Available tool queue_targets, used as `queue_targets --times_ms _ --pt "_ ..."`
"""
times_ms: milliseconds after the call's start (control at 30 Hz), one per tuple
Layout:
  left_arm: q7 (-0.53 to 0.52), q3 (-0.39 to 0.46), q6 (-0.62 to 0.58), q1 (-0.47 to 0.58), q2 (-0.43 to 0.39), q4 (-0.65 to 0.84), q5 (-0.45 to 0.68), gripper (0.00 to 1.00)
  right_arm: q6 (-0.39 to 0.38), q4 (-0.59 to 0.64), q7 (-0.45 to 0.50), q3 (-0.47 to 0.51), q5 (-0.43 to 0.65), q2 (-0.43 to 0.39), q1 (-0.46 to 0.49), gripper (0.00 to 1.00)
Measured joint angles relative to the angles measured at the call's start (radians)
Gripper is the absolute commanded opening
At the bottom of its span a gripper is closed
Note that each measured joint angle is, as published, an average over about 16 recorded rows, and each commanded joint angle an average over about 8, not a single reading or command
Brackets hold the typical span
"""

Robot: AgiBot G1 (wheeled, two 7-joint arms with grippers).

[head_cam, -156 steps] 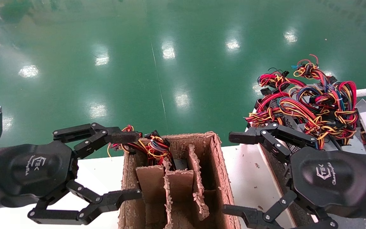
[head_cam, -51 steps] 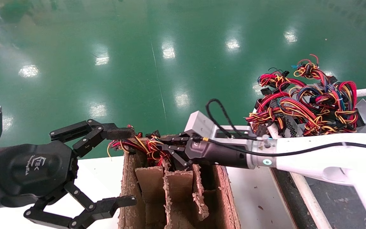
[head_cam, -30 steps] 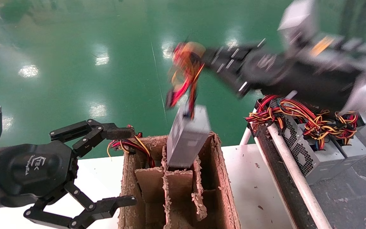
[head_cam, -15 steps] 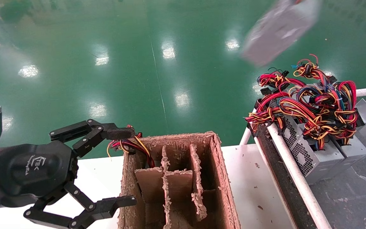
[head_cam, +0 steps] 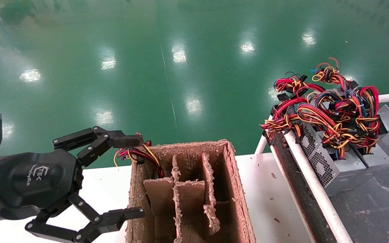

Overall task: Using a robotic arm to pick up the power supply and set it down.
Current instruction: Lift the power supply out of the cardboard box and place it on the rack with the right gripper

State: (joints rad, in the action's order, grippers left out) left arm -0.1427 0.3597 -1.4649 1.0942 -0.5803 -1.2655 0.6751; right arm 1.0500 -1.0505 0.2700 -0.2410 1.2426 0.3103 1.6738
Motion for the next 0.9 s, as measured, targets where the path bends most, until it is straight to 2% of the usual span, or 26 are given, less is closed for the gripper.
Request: queue_targets --times_ms 200,433,733,900 --pt "0.0 0.0 0.0 0.0 0.0 0.0 0.0 1.0 0.055 0.019 0.006 0.005 -0.043 -0.128 -0.095 0.0" --pt "0.0 0.0 0.0 0.0 0.0 0.0 0.0 1.0 0.135 0.077 -0.032 -0.016 -0.133 -0.237 -0.224 0.0" --pt "0.0 0.0 0.0 0.0 0.0 0.0 0.0 1.0 0.255 0.14 -0.114 -0.092 -0.263 -0.321 -0.344 0.0" --pt "0.0 0.0 0.0 0.0 0.0 0.0 0.0 1.0 0.287 0.146 -0.151 -0.144 -0.318 -0.34 -0.383 0.0"
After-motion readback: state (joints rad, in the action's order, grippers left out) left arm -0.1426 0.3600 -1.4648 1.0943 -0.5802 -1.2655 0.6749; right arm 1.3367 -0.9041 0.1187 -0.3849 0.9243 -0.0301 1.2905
